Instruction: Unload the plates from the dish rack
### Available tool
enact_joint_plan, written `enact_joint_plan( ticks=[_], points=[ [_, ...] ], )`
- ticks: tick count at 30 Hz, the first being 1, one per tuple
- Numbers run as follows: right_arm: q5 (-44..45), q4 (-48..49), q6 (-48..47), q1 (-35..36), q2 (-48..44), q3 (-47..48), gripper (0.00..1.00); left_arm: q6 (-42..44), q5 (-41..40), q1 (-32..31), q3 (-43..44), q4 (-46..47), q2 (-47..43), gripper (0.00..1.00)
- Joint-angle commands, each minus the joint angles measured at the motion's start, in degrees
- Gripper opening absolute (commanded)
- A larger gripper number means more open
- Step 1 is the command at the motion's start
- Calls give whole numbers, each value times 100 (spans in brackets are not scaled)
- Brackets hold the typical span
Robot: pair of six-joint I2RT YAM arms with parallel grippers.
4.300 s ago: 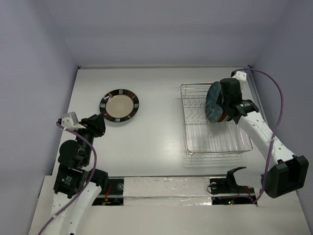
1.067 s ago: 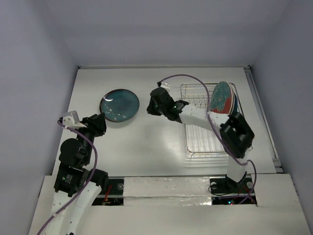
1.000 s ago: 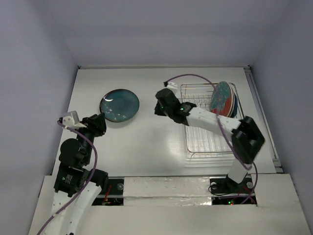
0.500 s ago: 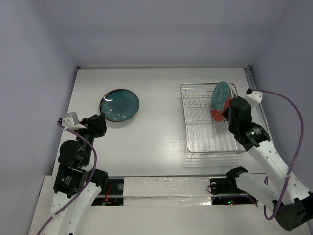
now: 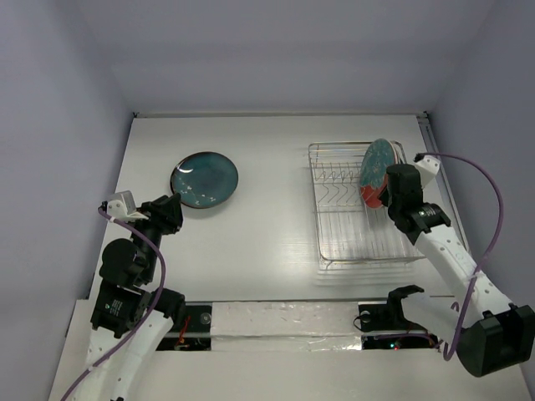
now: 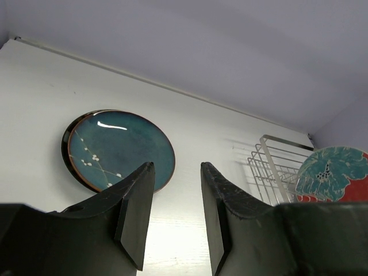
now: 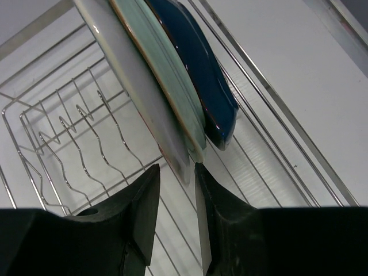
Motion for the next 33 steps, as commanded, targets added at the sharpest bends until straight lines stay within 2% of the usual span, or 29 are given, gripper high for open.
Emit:
enact_joint_plan(
  ticks=[1, 10, 19, 27, 30, 32, 33],
  points=[
    [-185, 392, -161, -122, 171, 211, 37, 25, 19, -33, 27, 234, -2, 35],
    [-54, 577, -337, -175, 750, 474, 32, 16, 19, -33, 27, 234, 6, 35],
    [271, 639, -390, -228, 1428, 650, 40, 25, 19, -33, 27, 234, -2, 35],
    [430, 823, -486, -228, 1885, 756, 40, 25, 19, -33, 36, 217, -29, 35],
    [439, 894, -530, -228, 2008, 791, 35, 25, 19, -33, 36, 234, -20, 35],
    [517, 868, -557, -228, 2008, 817, 28, 25, 19, -33, 27, 234, -20, 35],
    [544, 824, -583, -228, 1982, 835, 21, 25, 19, -33, 27, 234, -20, 35]
  ],
)
